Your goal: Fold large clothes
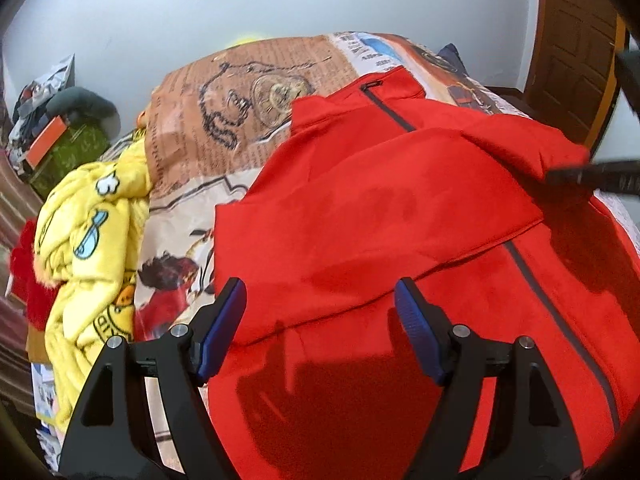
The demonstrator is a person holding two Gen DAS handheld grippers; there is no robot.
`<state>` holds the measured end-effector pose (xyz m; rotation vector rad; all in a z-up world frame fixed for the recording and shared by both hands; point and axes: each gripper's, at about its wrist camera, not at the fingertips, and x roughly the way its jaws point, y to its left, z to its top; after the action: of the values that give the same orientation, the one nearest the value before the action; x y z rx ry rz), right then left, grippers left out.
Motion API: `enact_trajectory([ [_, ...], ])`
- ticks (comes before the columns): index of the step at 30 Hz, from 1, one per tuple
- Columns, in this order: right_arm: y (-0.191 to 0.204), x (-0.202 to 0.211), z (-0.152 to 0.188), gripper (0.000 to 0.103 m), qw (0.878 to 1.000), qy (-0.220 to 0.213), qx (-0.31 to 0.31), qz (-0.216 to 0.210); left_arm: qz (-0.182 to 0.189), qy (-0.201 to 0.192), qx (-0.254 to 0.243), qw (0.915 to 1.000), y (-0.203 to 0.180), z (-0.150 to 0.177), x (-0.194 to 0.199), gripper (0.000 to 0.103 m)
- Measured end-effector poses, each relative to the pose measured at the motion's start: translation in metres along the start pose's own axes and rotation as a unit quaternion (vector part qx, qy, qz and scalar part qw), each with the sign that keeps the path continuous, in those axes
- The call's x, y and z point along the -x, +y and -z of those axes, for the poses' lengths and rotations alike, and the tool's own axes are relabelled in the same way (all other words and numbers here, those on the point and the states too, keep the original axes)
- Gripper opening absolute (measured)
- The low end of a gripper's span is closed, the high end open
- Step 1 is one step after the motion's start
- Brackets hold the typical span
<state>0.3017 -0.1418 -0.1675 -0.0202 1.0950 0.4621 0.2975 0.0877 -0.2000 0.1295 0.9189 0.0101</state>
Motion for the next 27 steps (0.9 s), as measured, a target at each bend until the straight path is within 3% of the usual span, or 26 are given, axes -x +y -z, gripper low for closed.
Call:
enact_trajectory([
  [2, -0.006, -0.008, 0.005, 0.013, 0.999, 0.029, -0.013, -0.001, 0.000, 0.004, 0.008, 1.0000, 0.003, 0.002, -0.002, 0.076],
  [6, -0.015, 0.004, 0.010, 0.038, 0.996, 0.062, -0.039, -0.043, 0.006, 0.011, 0.022, 0.9997, 0.006, 0.000, -0.007, 0.076],
  [8, -0.023, 0.020, 0.011, 0.043, 0.996, 0.051, -0.042, -0.054, 0.008, 0.012, 0.027, 0.9995, 0.005, -0.003, -0.010, 0.076],
  [11, -0.037, 0.050, 0.012, 0.050, 0.998, 0.013, -0.043, -0.036, 0.010, 0.012, 0.032, 0.9994, 0.001, -0.008, -0.015, 0.076],
  [13, -0.051, 0.062, 0.009, 0.061, 0.998, -0.015, -0.061, -0.024, 0.014, 0.011, 0.036, 0.9992, -0.001, -0.011, -0.018, 0.076],
  [16, -0.091, 0.072, 0.003, 0.063, 0.992, -0.050, -0.114, -0.002, 0.017, 0.011, 0.042, 0.9989, -0.006, -0.016, -0.022, 0.076],
  [23, -0.184, 0.036, 0.012, 0.063, 0.964, -0.037, -0.262, 0.003, 0.024, 0.014, 0.045, 0.9986, -0.014, -0.022, -0.029, 0.076],
  [27, -0.208, 0.016, 0.021, 0.063, 0.949, -0.035, -0.313, -0.023, 0.021, 0.016, 0.046, 0.9986, -0.015, -0.022, -0.032, 0.076],
])
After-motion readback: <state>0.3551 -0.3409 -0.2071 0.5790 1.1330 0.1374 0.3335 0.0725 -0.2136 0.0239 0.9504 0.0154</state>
